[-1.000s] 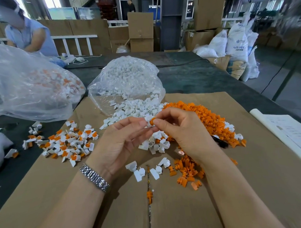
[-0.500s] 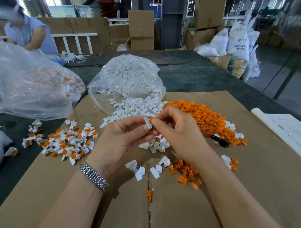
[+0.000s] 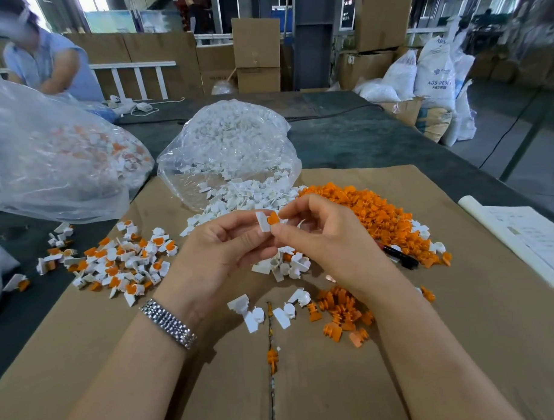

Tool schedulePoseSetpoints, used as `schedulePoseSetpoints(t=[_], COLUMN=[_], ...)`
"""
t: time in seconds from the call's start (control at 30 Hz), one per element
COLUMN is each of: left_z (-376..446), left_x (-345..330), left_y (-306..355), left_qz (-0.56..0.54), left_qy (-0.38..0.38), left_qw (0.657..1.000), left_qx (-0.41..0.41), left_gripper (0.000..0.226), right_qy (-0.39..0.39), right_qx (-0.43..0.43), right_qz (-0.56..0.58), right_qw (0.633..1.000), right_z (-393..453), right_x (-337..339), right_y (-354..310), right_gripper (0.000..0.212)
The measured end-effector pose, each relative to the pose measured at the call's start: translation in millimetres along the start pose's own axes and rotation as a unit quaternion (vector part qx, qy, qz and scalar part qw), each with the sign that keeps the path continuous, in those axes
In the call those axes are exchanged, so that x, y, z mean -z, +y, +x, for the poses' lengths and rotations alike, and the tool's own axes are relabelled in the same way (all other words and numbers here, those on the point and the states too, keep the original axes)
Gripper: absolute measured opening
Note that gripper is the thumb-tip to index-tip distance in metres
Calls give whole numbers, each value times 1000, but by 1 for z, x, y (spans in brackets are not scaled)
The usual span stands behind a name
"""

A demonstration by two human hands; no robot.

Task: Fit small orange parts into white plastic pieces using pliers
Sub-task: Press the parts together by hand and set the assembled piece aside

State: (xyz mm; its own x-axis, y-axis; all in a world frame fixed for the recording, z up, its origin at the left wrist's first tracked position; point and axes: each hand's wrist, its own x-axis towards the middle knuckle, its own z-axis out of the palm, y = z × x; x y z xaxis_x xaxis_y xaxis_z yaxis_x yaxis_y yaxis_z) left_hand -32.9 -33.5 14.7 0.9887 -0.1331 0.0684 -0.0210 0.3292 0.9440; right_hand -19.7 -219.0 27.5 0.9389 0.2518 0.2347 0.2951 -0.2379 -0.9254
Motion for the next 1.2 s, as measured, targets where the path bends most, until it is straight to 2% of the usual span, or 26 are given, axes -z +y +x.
schedulePoseSetpoints(t=[0.13, 0.5, 0.7, 0.83, 1.0, 1.2], left_z=[0, -1, -2, -2, -3, -4], left_x=[2, 1, 1, 1, -1, -5], left_y=[1, 5, 5, 5, 5, 4], left_qz=[-29, -60, -49, -53, -54, -64], left_qy=[-10, -21, -5, 6, 30, 55], left_qw=[999, 997, 998, 997, 997, 995], left_qx=[10, 32, 44, 55, 54, 52], left_gripper=[24, 23, 19, 20, 17, 25], right_qy=[-25, 32, -24, -6, 11, 48], right_qx=[53, 130, 134, 142, 196, 231], right_qz=[-23, -100, -80, -69, -128, -145], right_qw=[998, 986, 987, 987, 972, 961], right_z=[-1, -2, -1, -2, -1, 2], right_x=[4, -2, 3, 3, -3, -7], right_y=[-2, 0, -1, 0, 2, 7], right_gripper=[28, 16, 28, 23, 25, 21])
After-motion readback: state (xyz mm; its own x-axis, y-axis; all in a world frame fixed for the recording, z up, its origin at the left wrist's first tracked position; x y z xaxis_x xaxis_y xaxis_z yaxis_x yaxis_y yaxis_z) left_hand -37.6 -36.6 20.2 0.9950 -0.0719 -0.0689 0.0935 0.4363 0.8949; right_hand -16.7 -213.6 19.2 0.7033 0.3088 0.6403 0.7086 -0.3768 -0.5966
